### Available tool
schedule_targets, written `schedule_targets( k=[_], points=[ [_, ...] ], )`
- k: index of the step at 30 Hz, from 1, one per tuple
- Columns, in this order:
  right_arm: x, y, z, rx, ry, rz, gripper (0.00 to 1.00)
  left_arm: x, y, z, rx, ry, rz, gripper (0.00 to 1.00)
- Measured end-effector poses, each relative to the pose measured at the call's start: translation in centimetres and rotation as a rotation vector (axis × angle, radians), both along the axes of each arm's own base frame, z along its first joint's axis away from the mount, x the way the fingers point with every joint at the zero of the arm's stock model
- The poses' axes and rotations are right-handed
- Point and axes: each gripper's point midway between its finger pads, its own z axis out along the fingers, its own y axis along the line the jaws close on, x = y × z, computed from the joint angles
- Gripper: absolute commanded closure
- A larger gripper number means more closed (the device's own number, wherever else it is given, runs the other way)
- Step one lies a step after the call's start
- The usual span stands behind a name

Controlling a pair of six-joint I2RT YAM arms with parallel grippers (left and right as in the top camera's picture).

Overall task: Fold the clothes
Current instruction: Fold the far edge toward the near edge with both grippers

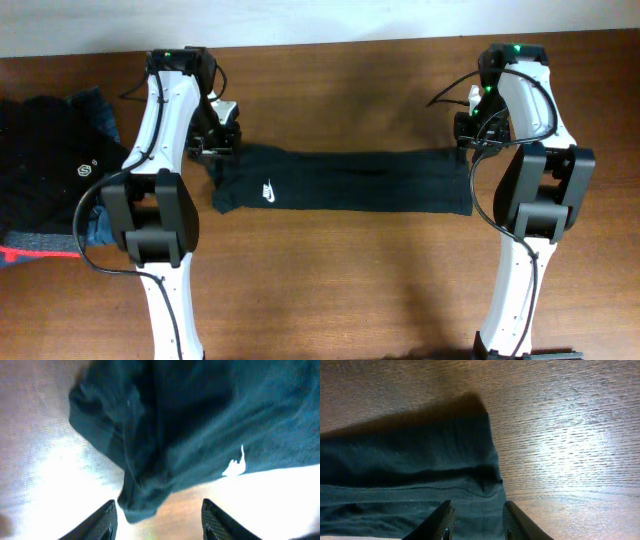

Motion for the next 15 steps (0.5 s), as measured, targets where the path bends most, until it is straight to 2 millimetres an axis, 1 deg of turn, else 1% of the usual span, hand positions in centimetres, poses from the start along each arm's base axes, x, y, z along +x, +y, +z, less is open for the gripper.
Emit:
schedule_targets(
  k=[3,5,6,10,12,15],
  points=[
    [0.0,0.0,0.0,0.0,0.0,0.0,0.64,-0.2,0.0,0.0,0.001,0.007,0.0,0.48],
    [0.0,0.0,0.0,0.0,0.0,0.0,0.64,0.3,0.0,-0.1,-0.001,-0.014,0.0,0.5],
    [0.0,0.0,0.0,0.0,0.0,0.0,0.63,0.7,-0.1,-0.1,-0.003,-0.031,0.0,0.52],
    [0.0,0.0,0.0,0.0,0.0,0.0,0.64,2.9,-0.7,-0.3,-0.034,-0.117,0.007,0.82],
    [0.0,0.0,0.0,0.0,0.0,0.001,0.64,3.9,-1.1,-0.3,-0.058,-0.16,0.005,0.88],
    [0.0,0.0,0.0,0.0,-0.001,0.001,0.64,5.2,-1.9,-0.2,-0.105,-0.214,0.004,0.94]
  ],
)
